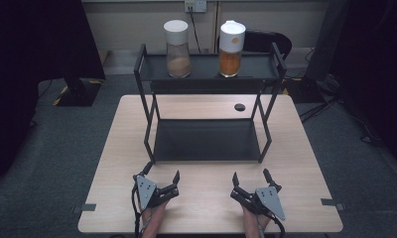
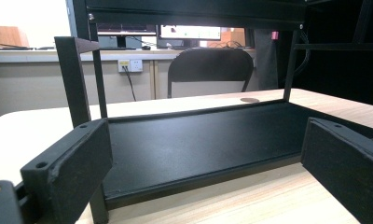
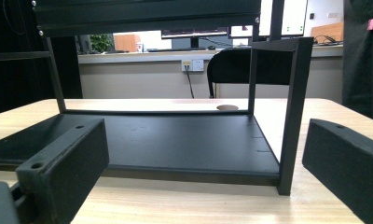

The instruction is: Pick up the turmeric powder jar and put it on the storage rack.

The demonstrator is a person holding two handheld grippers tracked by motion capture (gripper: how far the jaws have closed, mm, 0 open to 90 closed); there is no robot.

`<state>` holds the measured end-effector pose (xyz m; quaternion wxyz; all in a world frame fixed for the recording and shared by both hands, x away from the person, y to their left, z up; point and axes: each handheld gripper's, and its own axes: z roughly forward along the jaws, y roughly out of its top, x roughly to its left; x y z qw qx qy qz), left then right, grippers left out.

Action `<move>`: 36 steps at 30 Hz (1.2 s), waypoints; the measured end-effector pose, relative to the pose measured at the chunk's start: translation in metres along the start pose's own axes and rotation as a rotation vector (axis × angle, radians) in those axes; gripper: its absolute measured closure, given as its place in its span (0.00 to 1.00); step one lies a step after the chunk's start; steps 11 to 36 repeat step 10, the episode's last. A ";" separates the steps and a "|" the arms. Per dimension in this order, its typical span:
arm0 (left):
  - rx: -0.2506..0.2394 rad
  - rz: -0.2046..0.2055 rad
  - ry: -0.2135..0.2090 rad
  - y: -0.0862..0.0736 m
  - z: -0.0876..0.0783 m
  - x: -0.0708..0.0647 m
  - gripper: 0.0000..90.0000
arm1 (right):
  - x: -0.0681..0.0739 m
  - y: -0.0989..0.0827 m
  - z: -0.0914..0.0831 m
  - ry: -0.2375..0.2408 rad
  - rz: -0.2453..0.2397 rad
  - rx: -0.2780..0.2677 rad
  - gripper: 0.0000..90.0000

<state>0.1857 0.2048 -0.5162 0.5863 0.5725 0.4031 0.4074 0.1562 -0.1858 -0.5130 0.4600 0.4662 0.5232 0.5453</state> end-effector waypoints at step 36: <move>0.001 0.001 0.000 0.000 0.000 0.000 0.02 | 0.004 -0.001 -0.001 0.001 -0.039 -0.003 0.00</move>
